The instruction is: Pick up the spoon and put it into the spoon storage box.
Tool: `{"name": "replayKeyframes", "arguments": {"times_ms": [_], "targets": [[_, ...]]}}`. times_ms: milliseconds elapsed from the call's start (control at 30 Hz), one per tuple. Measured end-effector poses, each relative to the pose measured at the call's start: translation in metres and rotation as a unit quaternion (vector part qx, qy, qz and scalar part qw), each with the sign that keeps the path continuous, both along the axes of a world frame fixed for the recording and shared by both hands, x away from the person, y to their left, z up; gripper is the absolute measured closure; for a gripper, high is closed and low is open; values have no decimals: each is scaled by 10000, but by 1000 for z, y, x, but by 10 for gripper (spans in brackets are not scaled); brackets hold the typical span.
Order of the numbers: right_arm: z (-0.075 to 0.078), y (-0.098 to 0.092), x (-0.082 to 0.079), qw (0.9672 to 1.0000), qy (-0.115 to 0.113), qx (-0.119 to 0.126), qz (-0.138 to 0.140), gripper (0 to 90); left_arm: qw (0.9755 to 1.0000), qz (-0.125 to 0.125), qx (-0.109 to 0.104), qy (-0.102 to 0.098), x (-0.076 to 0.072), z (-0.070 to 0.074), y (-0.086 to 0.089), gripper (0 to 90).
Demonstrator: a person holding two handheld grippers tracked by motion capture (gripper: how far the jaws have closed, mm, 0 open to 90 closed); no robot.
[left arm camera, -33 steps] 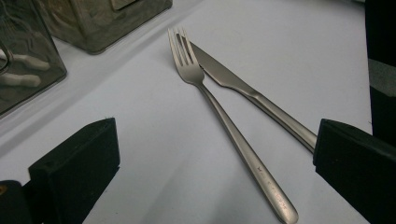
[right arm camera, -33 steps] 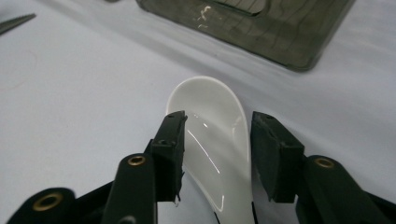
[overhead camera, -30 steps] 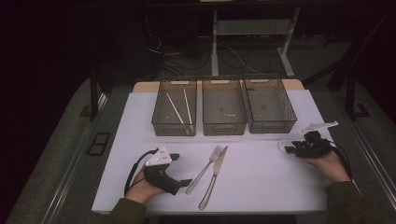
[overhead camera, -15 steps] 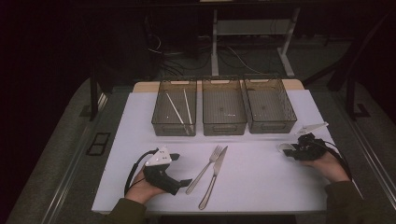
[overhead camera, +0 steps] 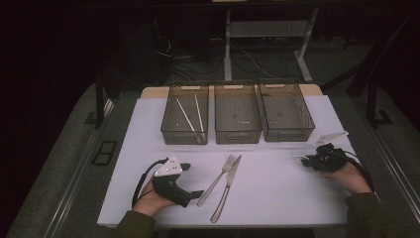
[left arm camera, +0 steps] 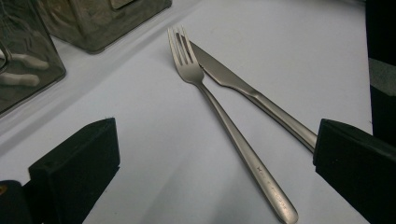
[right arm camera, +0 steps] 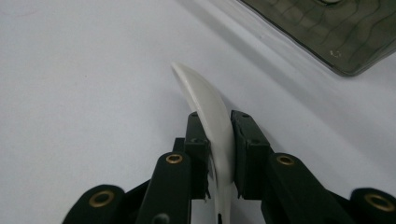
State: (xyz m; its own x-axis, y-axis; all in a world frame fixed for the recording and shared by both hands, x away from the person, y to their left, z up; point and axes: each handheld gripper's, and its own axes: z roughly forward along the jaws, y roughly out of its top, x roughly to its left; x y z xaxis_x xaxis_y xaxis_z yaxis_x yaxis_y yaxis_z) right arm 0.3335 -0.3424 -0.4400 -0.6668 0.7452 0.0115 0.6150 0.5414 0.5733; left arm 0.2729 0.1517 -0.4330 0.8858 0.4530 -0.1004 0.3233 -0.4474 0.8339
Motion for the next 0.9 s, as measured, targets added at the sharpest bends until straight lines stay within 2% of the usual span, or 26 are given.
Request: {"name": "replayKeyframes", "arguments": {"times_ms": [400, 600, 900], "targets": [[1, -1, 1, 9999, 76, 100, -73, 788, 10000, -22, 17, -16, 1, 1, 1, 0], [9, -7, 0, 9989, -39, 428, -203, 789, 10000, -4, -27, -3, 0, 0, 1, 0], [23, -9, -3, 9962, -221, 783, -296, 789, 10000, -17, -17, -16, 1, 0, 1, 0]]}}
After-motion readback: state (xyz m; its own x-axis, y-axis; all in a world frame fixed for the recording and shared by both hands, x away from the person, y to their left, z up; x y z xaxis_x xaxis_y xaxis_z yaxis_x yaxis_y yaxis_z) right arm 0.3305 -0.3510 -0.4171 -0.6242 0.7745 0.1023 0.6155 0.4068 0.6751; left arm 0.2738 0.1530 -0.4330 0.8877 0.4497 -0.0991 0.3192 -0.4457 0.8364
